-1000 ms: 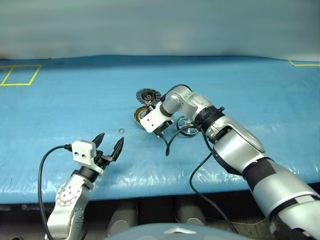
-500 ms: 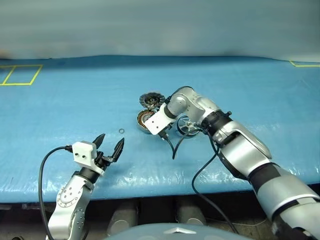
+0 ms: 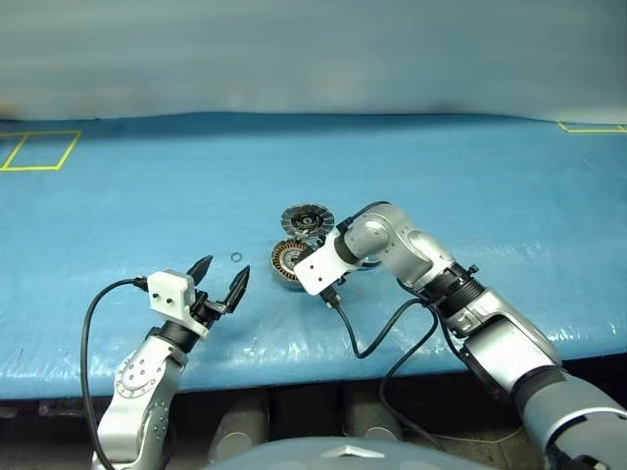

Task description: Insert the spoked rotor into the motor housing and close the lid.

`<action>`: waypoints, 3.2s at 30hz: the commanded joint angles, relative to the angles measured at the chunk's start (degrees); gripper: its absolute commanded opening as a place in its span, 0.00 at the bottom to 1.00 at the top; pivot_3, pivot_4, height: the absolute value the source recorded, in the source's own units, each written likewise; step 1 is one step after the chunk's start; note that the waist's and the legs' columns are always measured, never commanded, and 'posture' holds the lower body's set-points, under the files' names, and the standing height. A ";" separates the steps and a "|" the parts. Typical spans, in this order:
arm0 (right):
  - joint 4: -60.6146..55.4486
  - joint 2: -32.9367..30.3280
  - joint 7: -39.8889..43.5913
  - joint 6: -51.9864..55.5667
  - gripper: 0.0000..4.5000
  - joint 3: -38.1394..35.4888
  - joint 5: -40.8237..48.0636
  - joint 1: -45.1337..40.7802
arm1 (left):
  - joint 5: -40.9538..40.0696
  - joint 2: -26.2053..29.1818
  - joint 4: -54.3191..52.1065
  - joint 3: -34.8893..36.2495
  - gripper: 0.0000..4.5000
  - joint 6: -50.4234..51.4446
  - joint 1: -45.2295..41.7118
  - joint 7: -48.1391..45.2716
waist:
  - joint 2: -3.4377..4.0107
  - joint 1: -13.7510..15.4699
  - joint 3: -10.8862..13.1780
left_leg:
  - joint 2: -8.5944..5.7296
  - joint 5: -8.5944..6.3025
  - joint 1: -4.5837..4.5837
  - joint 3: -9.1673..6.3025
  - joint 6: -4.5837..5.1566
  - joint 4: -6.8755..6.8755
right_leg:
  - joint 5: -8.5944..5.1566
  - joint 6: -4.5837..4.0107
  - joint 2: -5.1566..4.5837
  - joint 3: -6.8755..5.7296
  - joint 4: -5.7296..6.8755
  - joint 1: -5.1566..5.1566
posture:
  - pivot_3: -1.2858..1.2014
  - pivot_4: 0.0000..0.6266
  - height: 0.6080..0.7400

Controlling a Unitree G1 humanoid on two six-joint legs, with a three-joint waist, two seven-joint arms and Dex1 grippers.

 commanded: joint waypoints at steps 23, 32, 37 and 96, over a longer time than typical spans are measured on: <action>-36.77 2.14 -5.04 38.92 0.82 -23.38 44.22 21.47 | 1.33 1.78 2.91 4.49 0.93 9.73 -4.18 6.64 | -0.09 1.11 0.14 | -0.02 -0.03 -0.80 -0.20 0.02 0.00 | 0.18 -0.22 0.00 -0.15 -0.10 -0.61 | 0.52 0.24 1.00; -35.41 0.46 -8.82 38.40 0.82 -18.66 43.82 22.95 | 3.56 4.11 10.82 1.61 0.93 14.95 -14.58 4.59 | -0.12 0.80 0.14 | -0.03 0.03 -0.79 -0.17 -0.05 0.05 | 0.12 0.11 0.02 -0.14 -0.08 -0.61 | 0.52 0.24 1.00; -35.18 0.01 -7.30 39.44 0.82 -19.03 47.90 23.44 | 2.26 6.72 14.51 -0.45 0.93 15.28 -16.15 -2.90 | -0.12 0.65 0.15 | -0.04 0.02 -0.81 -0.17 -0.04 0.02 | 0.18 0.00 0.02 -0.13 -0.11 -0.64 | 0.52 0.24 1.00; -27.78 -2.38 -14.15 32.89 0.82 -17.92 44.25 28.19 | -1.34 10.14 6.88 -3.45 0.15 10.24 -17.76 -16.93 | -0.15 1.07 0.15 | -0.07 0.12 -0.77 -0.18 -0.01 0.05 | 0.16 0.21 -0.03 -0.12 -0.13 -0.53 | 0.52 0.24 1.00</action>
